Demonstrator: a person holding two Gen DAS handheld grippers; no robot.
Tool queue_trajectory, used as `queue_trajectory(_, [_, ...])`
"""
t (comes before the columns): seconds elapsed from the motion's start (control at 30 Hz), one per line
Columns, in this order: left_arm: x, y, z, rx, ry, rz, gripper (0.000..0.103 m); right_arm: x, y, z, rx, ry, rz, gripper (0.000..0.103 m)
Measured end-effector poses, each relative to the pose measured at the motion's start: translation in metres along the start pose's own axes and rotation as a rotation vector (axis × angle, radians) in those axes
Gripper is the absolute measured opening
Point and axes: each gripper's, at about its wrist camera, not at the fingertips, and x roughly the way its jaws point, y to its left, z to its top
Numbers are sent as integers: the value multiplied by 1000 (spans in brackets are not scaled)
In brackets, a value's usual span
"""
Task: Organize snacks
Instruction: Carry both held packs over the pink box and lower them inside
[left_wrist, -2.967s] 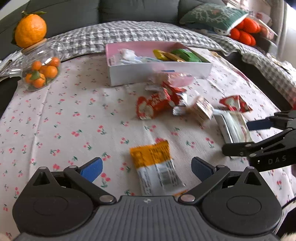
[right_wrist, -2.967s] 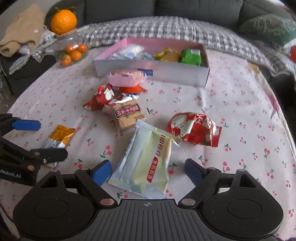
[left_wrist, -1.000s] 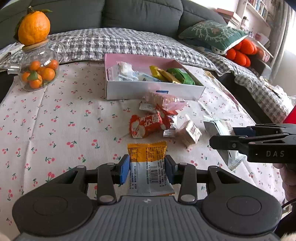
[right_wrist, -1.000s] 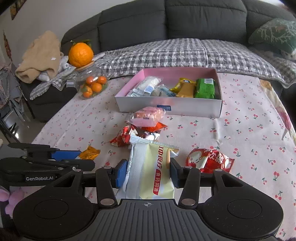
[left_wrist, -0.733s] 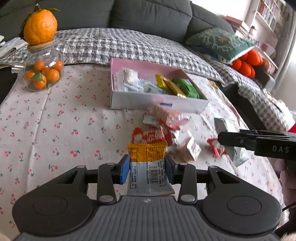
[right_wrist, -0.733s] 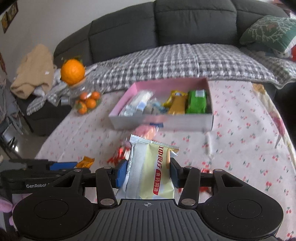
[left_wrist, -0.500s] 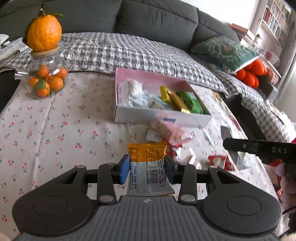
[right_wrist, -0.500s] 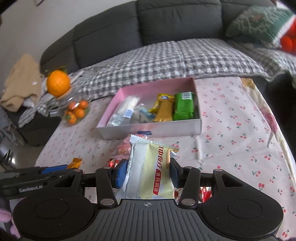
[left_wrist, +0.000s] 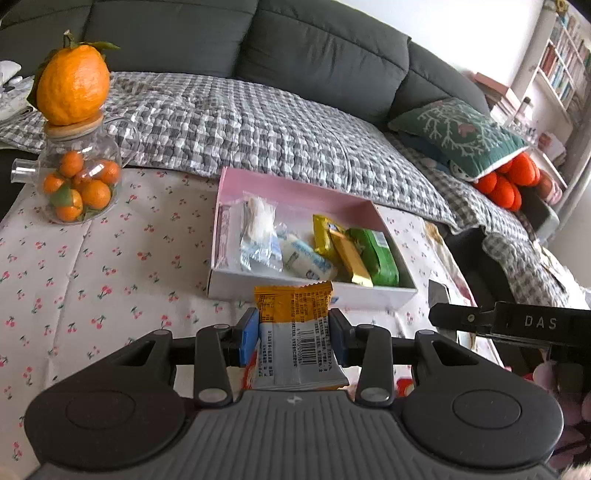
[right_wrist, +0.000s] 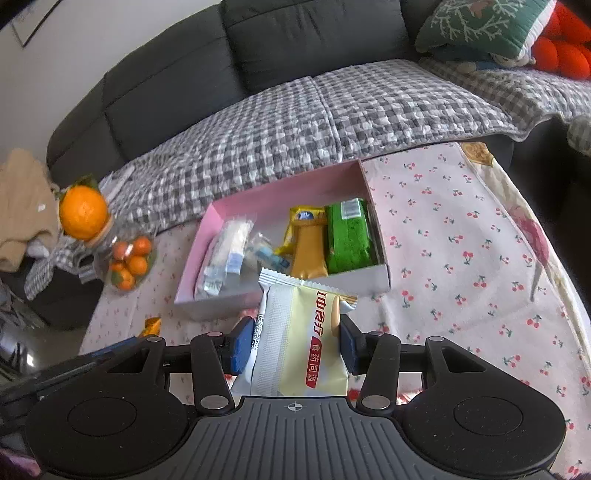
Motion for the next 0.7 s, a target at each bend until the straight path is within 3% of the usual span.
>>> queue_trajectory(0.47, [39,2,25,-98,19,12,37,22,-4,34,110,-39,29,47])
queue_trajectory(0.7, [61,9,39,-217,61,-44,37,38,-4,50,105,-45,66,47])
